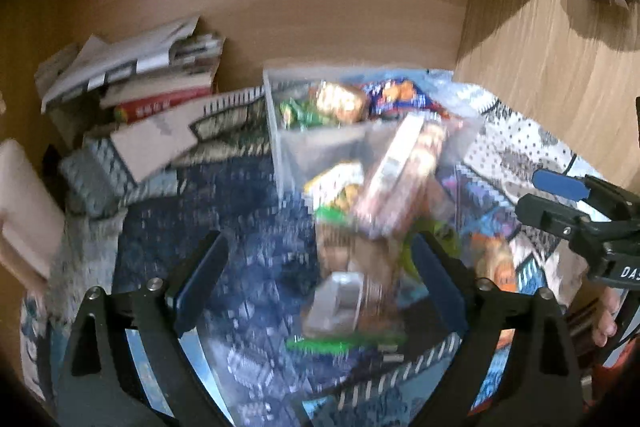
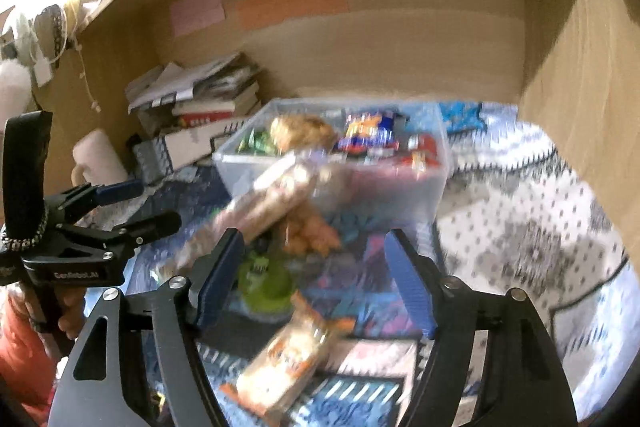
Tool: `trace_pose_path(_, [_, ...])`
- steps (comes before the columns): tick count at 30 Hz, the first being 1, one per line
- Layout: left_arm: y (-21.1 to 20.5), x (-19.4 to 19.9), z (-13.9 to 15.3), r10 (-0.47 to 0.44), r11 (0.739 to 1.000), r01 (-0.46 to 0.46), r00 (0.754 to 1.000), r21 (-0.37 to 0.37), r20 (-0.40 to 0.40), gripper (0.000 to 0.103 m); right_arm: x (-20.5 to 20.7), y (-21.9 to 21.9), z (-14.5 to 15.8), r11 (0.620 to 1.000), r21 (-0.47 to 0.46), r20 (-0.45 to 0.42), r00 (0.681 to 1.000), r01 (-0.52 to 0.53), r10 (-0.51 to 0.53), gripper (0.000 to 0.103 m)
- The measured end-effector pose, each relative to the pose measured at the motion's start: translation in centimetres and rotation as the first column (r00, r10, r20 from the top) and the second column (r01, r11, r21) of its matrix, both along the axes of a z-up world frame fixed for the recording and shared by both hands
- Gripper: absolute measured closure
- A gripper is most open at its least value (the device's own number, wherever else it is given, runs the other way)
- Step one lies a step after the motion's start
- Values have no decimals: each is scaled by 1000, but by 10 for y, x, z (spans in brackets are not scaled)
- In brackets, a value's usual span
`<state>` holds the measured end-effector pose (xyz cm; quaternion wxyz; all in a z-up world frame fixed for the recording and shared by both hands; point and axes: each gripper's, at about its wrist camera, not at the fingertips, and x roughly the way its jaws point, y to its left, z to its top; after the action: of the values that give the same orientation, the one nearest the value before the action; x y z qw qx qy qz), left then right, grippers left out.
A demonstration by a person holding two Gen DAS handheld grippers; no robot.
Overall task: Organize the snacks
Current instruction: 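Grasp the barcoded clear bread bag with the left gripper while the right grasps the orange-labelled rice cake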
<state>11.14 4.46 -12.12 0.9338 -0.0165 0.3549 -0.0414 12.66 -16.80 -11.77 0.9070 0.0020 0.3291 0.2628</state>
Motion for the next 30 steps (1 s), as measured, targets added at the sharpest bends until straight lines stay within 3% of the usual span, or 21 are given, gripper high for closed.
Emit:
trace_pose_path(10, [-12, -2, -38, -30, 1000, 30, 997, 2, -73, 9, -15, 15, -57, 999, -31, -159, 987, 10, -15, 33])
trace_pose_path(16, [-23, 14, -50, -34, 999, 36, 997, 40, -69, 9, -24, 19, -61, 995, -95, -117, 993, 17, -28, 35])
trace_pose_path(18, [-22, 18, -54, -26, 999, 28, 997, 26, -73, 14, -24, 17, -62, 993, -117, -105, 994, 23, -36, 49])
trace_pose_path(20, [-19, 22, -58, -33, 999, 33, 995, -2, -98, 34, -23, 14, -62, 991, -130, -102, 994, 30, -44, 63])
trace_pose_path(21, [-17, 22, -59, -35, 999, 34, 994, -8, -102, 36, -21, 9, -62, 991, -129, -104, 993, 36, -50, 69])
trace_pose_path(26, [-14, 12, -57, -29, 1000, 28, 996, -9, -80, 48, -13, -5, -59, 994, -91, -112, 991, 56, -66, 70])
trace_pose_path(30, [-9, 2, -50, -5, 1000, 5, 998, 2, -68, 51, -7, -13, -53, 995, -69, -102, 992, 66, -73, 71])
